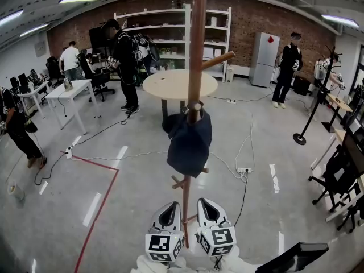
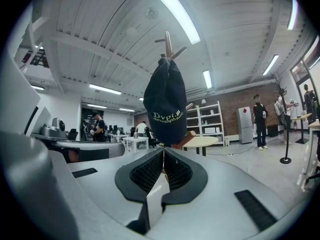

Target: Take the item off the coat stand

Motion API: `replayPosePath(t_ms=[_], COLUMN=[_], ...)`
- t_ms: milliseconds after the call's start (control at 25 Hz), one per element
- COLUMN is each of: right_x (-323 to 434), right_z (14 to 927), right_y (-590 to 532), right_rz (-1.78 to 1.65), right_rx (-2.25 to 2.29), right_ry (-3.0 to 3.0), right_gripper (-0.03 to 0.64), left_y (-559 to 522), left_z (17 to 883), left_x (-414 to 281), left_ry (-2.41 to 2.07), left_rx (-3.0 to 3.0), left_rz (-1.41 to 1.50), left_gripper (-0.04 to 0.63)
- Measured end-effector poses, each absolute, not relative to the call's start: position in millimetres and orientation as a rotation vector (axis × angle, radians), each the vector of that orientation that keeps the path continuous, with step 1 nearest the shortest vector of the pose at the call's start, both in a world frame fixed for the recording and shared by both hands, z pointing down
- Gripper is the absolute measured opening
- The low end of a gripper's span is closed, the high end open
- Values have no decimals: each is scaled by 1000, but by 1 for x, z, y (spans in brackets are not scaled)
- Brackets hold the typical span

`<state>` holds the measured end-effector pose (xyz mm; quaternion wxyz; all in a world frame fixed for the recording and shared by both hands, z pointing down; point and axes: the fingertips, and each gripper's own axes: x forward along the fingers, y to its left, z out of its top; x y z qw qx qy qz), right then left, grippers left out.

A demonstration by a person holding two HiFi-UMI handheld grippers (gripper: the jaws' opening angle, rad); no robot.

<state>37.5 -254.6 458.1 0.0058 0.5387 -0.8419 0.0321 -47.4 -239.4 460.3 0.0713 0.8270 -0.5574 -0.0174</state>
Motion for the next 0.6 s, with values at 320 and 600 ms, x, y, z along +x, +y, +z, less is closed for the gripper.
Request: replayPosePath(t_ms=[320, 600], right_x=[27, 29], right_z=[456, 451], right_y=[-270, -277], right_rz=[98, 88], right_rx=[1726, 1713], right_ry=[-2608, -2611], right_gripper=[11, 11], left_y=[-268, -278], left_z=[462, 463], left_x=[-66, -63], left_ry=[-1656, -1656], left_rx=[2477, 2462], left_rz=[-70, -69], left_gripper=[-1, -2])
